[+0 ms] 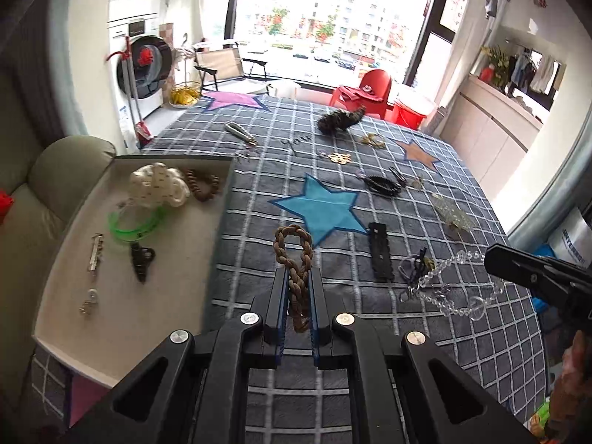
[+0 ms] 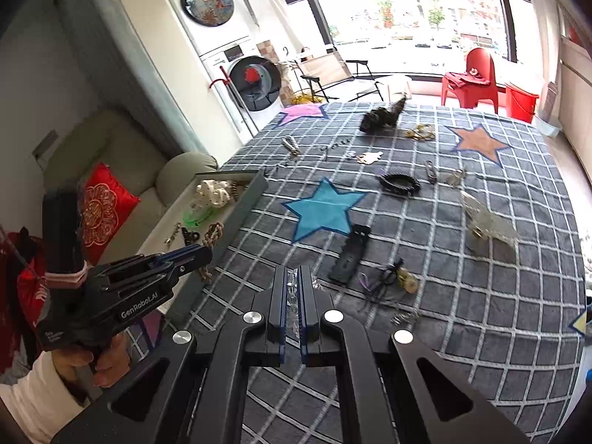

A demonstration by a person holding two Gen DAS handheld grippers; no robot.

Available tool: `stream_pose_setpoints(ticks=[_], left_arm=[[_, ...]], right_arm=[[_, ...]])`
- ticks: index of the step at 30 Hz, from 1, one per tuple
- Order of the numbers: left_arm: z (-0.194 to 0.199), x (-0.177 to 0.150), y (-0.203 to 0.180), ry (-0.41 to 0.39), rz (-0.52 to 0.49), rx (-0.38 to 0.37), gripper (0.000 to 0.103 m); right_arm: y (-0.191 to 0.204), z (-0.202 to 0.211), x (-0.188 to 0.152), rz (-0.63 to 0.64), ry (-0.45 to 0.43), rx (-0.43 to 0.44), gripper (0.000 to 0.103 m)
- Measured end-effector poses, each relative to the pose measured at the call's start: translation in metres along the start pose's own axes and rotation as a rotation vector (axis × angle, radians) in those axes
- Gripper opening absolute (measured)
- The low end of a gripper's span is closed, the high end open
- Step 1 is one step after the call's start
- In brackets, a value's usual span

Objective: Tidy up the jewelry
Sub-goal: 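Carry the braided hair tie and bead bracelet into the white tray and open both tools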

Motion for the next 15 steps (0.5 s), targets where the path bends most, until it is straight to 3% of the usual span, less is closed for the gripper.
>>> stream_pose_setpoints(ticks=[7,15], left_arm=[[0.024,-0.013,0.047,-0.03,0.064,0.065,0.012],[0.031,-0.037,0.106,-0.004,0.138,0.163,0.012]], right_arm=[[0.054,-0.022,0.011,0.092,0.024,0.045,0.005],[0.124,-0.058,0.018,0.189,0.079,0.155,0.005]])
Point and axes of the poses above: each gripper's, at about its wrist camera, not at the fingertips, and z roughly against the way its jaws point, y to its left, x to its top, the point moved 1 cm from there along -z, roughly the way its jaws point, and after that the axes turned 12 degrees about -z, right-handed, at the moved point
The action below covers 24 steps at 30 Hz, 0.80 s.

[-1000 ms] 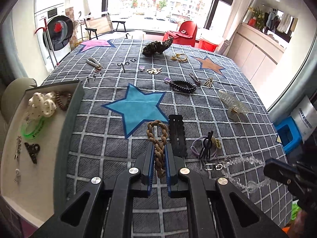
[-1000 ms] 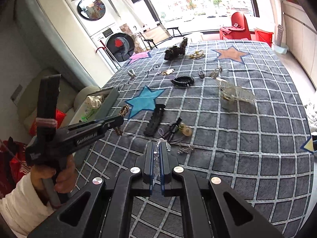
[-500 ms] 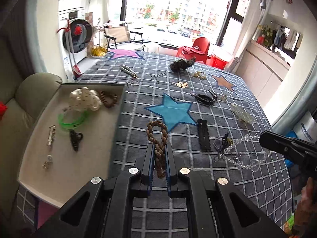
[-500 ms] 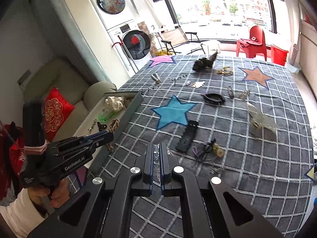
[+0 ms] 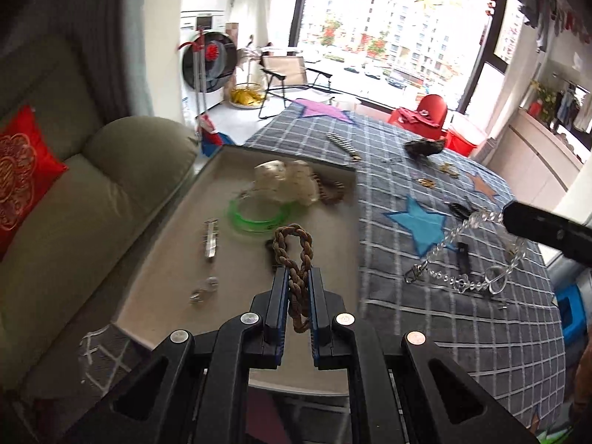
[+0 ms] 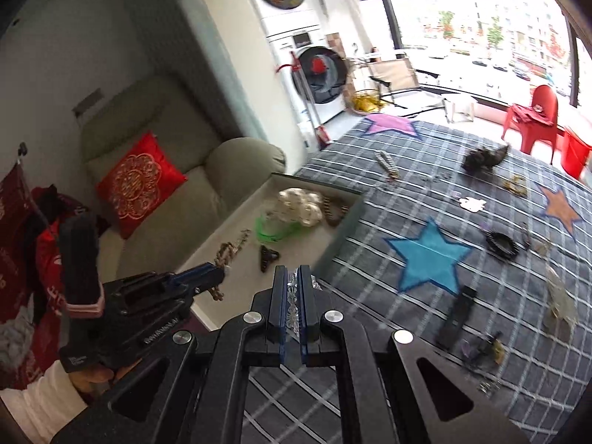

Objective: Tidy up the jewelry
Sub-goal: 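Carry the braided hair tie and bead bracelet into the white tray and open both tools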

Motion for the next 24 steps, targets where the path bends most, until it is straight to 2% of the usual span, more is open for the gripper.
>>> stream_pose_setpoints(ticks=[4,8,15,24], left_arm=[[-0.008,-0.008,0.018,0.027,0.029,0.019,0.012],[-0.023,-0.012,0.024,0.063,0.037,-0.003,0.012],[-0.059,-0.011,0.021,0.143,0.023,-0.008,0.012],[-0.079,-0.012,0.029,0.198,0.037,0.026,0.012]], right_arm=[[0.023,-0.027,0.008,0.03,0.038,0.054,0.005],[0.034,-0.061,0.014,0.046,0.1,0.074,0.005],[0.015,-0.13,0.022,0.032,0.19,-0.013,0.005],[-0.014,-0.182,0.031,-0.002,0.233,-0.119,0.005]])
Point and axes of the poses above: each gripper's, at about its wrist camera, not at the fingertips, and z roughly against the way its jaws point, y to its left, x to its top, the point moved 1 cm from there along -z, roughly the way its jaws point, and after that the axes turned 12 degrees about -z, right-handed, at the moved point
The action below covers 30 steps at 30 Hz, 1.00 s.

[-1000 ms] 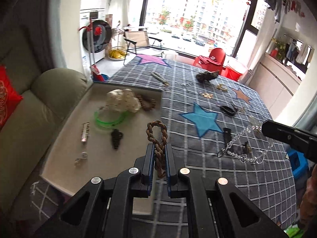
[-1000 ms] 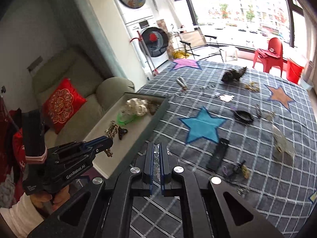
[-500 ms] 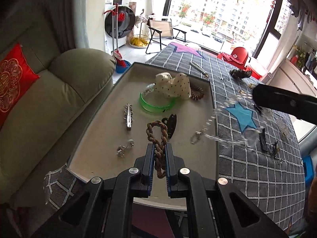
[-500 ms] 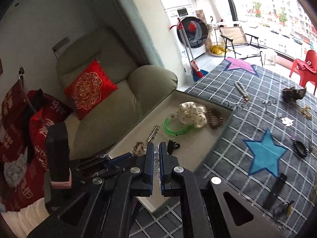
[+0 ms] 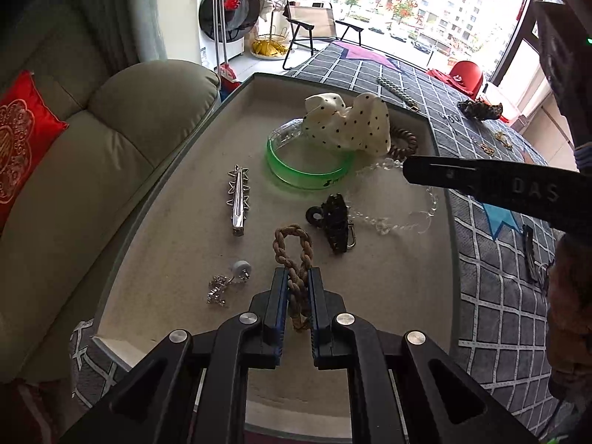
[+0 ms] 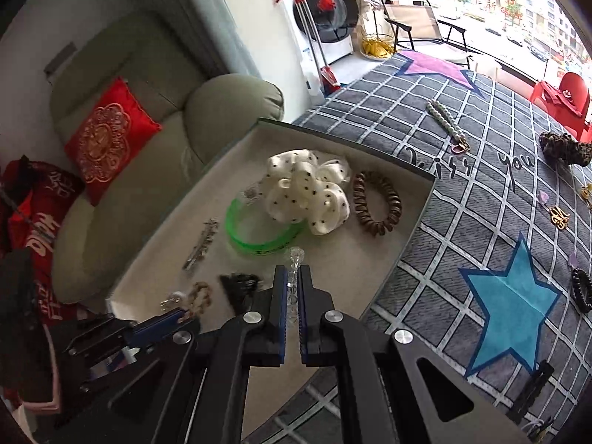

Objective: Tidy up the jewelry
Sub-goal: 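Carry the braided hair tie and bead bracelet into the white tray and open both tools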

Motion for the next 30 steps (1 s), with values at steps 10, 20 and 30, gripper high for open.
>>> stream_pose_setpoints(ticks=[10,20,30], left_arm=[[-0.008,0.001,0.004,0.031,0.003,0.042,0.013],[0.002,0.003,0.002,-0.007,-0.004,0.117,0.085],[0.026,0.009,-0.003,-0.069,-0.031,0.145,0.103]], right_arm=[[-0.006,-0.034,0.005,-0.02,0.063,-0.054,0.006],[-0.003,-0.012,0.007,-0.036,0.013,-0.024,0.06],[-0.017,0.049,-0.009,-0.1,-0.081,0.018,0.073]])
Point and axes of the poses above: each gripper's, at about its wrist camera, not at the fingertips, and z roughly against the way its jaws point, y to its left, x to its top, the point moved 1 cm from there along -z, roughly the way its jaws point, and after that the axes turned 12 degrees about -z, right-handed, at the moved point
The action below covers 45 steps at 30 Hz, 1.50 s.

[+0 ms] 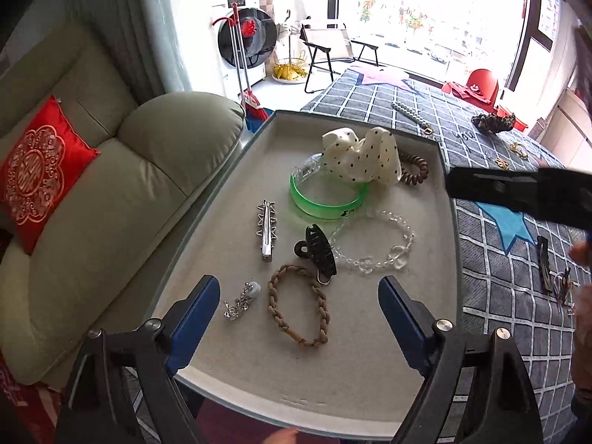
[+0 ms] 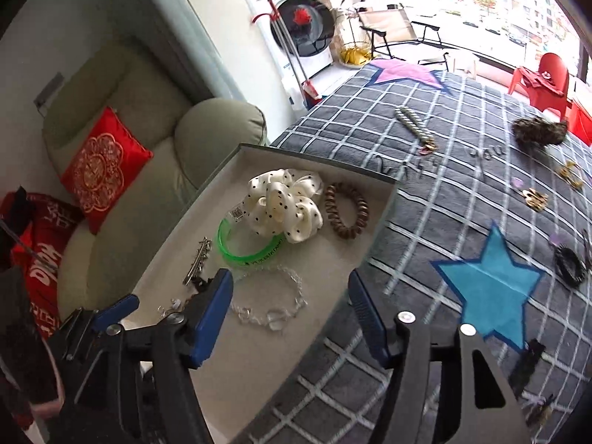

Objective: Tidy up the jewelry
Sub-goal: 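Carry the braided hair tie and bead bracelet into the white tray and open both tools, then move both tools back over the jewelry on the bed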

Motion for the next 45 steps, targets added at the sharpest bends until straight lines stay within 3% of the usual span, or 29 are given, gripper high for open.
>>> stream_pose_setpoints(ticks=[7,12,24,34,45], left_arm=[[0.023,-0.003,-0.021,-0.035,-0.047,0.005,0.103],[0.038,-0.002,-0.041,-0.044,-0.071,-0.026,0.103],[0.054,0.002,-0.107,-0.058,-0.153,-0.126,0.103],[0.04,0.005,-0.166,-0.024,-0.227,-0.173,0.103],[0.007,0.013,-0.199,0.043,-0.245,-0.174,0.103]], right_arm=[[-0.026,0.039,-0.024,-0.068,-0.037,0.016,0.085],[-0.059,0.066,-0.044,-0.14,-0.062,0.001,0.086],[-0.153,0.127,-0.103,-0.216,-0.137,-0.215,0.086],[-0.21,0.138,-0.138,-0.267,-0.157,-0.334,0.086],[-0.216,0.125,-0.143,-0.218,-0.167,-0.353,0.086]])
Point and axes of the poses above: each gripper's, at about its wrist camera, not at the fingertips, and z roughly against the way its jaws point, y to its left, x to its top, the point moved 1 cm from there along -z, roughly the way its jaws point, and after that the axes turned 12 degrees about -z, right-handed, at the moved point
